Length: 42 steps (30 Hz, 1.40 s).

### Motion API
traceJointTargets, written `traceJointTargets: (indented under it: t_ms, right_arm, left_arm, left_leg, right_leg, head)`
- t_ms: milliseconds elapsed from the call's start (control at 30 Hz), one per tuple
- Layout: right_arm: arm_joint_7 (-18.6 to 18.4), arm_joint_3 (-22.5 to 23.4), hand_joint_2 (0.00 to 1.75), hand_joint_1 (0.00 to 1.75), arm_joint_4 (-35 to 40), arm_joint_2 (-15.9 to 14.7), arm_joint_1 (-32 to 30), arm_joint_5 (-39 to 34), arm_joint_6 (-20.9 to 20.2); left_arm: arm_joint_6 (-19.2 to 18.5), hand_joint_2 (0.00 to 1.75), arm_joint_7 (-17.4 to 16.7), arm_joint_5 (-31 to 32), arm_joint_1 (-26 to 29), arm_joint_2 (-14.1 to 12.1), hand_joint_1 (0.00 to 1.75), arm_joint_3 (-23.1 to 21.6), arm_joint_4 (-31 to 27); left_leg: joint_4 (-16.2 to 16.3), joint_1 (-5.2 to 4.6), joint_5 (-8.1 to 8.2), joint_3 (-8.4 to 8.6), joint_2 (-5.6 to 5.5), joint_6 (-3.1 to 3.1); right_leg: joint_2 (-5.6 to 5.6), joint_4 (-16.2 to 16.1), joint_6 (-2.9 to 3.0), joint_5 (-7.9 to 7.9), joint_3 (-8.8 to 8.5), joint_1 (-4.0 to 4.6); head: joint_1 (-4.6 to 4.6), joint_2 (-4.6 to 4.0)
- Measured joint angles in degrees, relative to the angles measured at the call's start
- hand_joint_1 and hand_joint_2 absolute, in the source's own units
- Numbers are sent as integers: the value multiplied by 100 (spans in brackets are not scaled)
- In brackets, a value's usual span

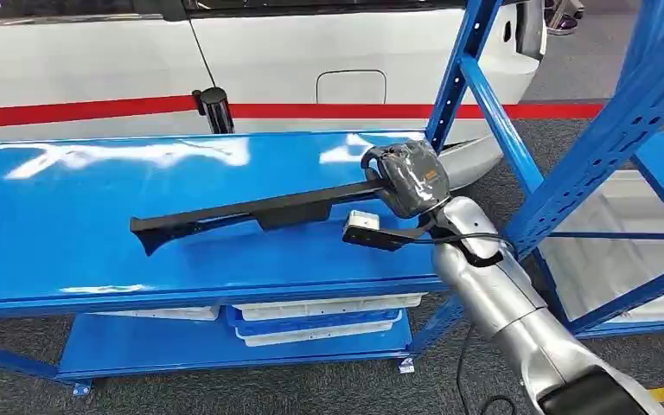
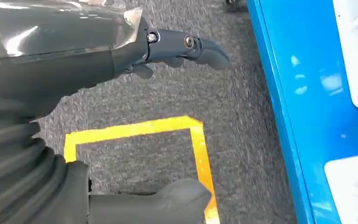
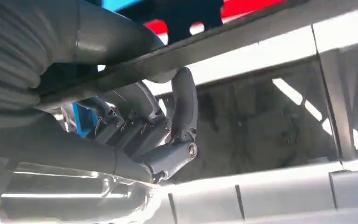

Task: Take the parts from the cabinet and place them on the table.

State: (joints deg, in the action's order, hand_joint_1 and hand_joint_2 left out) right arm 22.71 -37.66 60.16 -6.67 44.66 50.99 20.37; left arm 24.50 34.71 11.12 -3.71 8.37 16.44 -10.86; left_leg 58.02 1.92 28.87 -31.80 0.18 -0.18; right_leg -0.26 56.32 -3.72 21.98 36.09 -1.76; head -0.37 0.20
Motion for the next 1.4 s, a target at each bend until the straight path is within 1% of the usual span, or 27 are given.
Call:
traceJointTargets:
  t_ms: [67,133,267,400,600,633,700,733,800,867,933,967,1000,1033,1067,1100,1133,1167,1200,1233,1267,1300,1333,1367,1400]
  right_arm:
    - [-63,26,175,169,304,-103,-50,13,-9]
    - [-118,41,175,169,659,-211,-100,37,-102]
    - [-162,39,175,169,1165,-350,-194,114,-230]
    - [-166,41,175,169,1377,-409,-244,131,-247]
    - [-166,39,175,169,1497,-454,-281,133,-247]
    - [-166,39,175,169,1508,-459,-283,135,-264]
    - [-179,39,175,169,1510,-459,-285,138,-304]
    - [-190,39,175,169,1510,-452,-292,144,-308]
    - [-212,39,175,169,1510,-428,-317,188,-308]
    - [-245,37,175,169,1512,-391,-339,238,-308]
    - [-284,37,175,169,1512,-361,-353,293,-308]
    - [-301,37,175,169,1512,-352,-356,308,-308]
    - [-326,37,175,169,1512,-339,-361,339,-308]
    - [-343,39,175,169,1512,-330,-368,363,-308]
    - [-354,39,175,169,1512,-325,-375,382,-308]
    - [-358,39,175,169,1512,-319,-380,398,-308]
    - [-363,48,175,169,1527,-317,-383,402,-306]
    - [-367,72,175,169,1529,-323,-389,407,-304]
    - [-367,92,175,169,1532,-325,-385,406,-304]
    - [-369,101,175,169,1532,-321,-390,406,-304]
    - [-369,103,175,169,1532,-325,-415,407,-304]
    - [-374,109,175,169,1532,-336,-441,413,-304]
    - [-376,122,175,169,1532,-339,-477,426,-304]
    - [-376,127,175,169,1534,-341,-499,444,-304]
    - [-376,140,175,169,1543,-347,-512,461,-304]
  left_arm:
    - [-20,175,11,-6,3,2,0,18,0]
    - [-20,175,4,-41,1,2,0,39,0]
    - [-22,175,-179,-41,0,2,0,48,2]
    - [-22,175,-210,-39,0,2,0,52,2]
    - [-24,175,-219,-41,-1,4,0,76,2]
    - [-24,175,-283,-44,-3,4,0,83,2]
    - [-20,175,-536,-48,-5,4,0,114,2]
    - [20,175,-738,-24,-5,7,0,120,2]
    - [24,175,-968,41,-4,7,0,120,2]
    - [18,175,-1115,142,-4,4,0,116,2]
    - [-11,175,-1167,212,-4,4,0,107,2]
    - [-35,175,-1186,236,-5,4,0,98,2]
    - [-55,175,-1215,269,-6,4,0,83,2]
    - [-105,175,-1237,280,-6,2,0,66,0]
    - [-133,175,-1250,293,-7,0,0,46,2]
    - [-160,175,-1255,310,-9,0,0,26,0]
    - [-168,175,-1257,319,-20,-4,0,20,-2]
    - [-175,175,-1257,321,-21,2,0,17,-2]
    - [-177,175,-1259,326,-28,2,0,13,-2]
    - [-179,175,-1259,326,-30,2,0,13,-2]
    - [-181,175,-1259,328,-33,2,0,13,-2]
    - [-173,175,-1259,335,-34,2,0,11,-2]
    - [-155,175,-1261,354,-33,4,0,4,-2]
    - [-149,175,-1263,374,-33,4,0,-4,-2]
    - [-149,175,-1263,380,-39,2,0,-9,-2]
  left_leg:
    - [0,0,0,-3,0,0]
    - [-1,0,1,-3,1,0]
    - [-5,0,1,-2,2,0]
    - [-5,0,0,-2,1,0]
    - [-5,0,0,-2,2,0]
    - [-5,0,0,-2,2,0]
    - [-6,1,0,-2,2,0]
    - [-6,1,0,-2,2,0]
    - [4,-7,5,-8,1,4]
    - [4,-19,7,-7,-1,8]
    - [6,-30,12,-8,-1,17]
    - [9,-43,16,-8,-1,27]
    - [12,-62,22,-9,-1,42]
    - [14,-79,25,-15,-1,59]
    - [14,-94,24,-13,-2,80]
    - [6,-107,15,-12,-2,101]
    - [-78,-98,-35,45,2,165]
    - [-126,-52,-72,130,27,205]
    - [-151,-50,-95,146,30,242]
    - [-145,-55,-117,148,41,250]
    - [-143,-62,-117,151,45,253]
    - [-141,-75,-116,150,38,253]
    - [-139,-92,-113,152,20,250]
    - [-138,-98,-109,154,3,248]
    - [-132,-97,-98,154,-15,232]
  right_leg:
    - [0,0,0,1,3,0]
    - [1,0,0,1,4,0]
    - [1,0,0,1,4,0]
    - [1,0,0,1,4,0]
    - [1,1,0,1,4,0]
    - [1,1,0,1,4,0]
    - [1,1,0,1,4,0]
    - [1,1,0,1,4,0]
    - [0,-7,-3,-1,1,-3]
    - [0,-7,-5,-2,1,-13]
    - [0,-8,-8,-4,0,-28]
    - [0,-9,-11,-6,0,-40]
    - [0,-12,-26,-10,-1,-56]
    - [0,-19,-58,-14,-6,-75]
    - [-1,-30,-73,-22,-14,-90]
    - [0,-64,-101,-41,-30,-100]
    - [-1,-80,-141,-35,-34,-100]
    - [-2,14,-112,30,34,-118]
    - [3,330,-43,210,158,-103]
    - [4,811,15,416,364,-101]
    - [11,1303,51,613,599,-94]
    - [16,1723,53,744,798,-63]
    - [17,1905,26,740,892,-54]
    - [16,1797,1,658,844,-52]
    - [16,1424,-37,476,669,-50]
  head:
    - [2,0]
    - [0,0]
    - [2,0]
    - [2,0]
    - [0,0]
    - [0,0]
    - [0,0]
    - [0,0]
    - [0,0]
    - [-2,0]
    - [0,0]
    - [0,0]
    - [0,0]
    - [-2,0]
    - [-2,0]
    - [-7,0]
    - [-4,0]
    - [9,-2]
    - [15,-2]
    - [22,0]
    - [15,0]
    - [24,0]
    - [15,0]
    - [18,0]
    - [20,0]
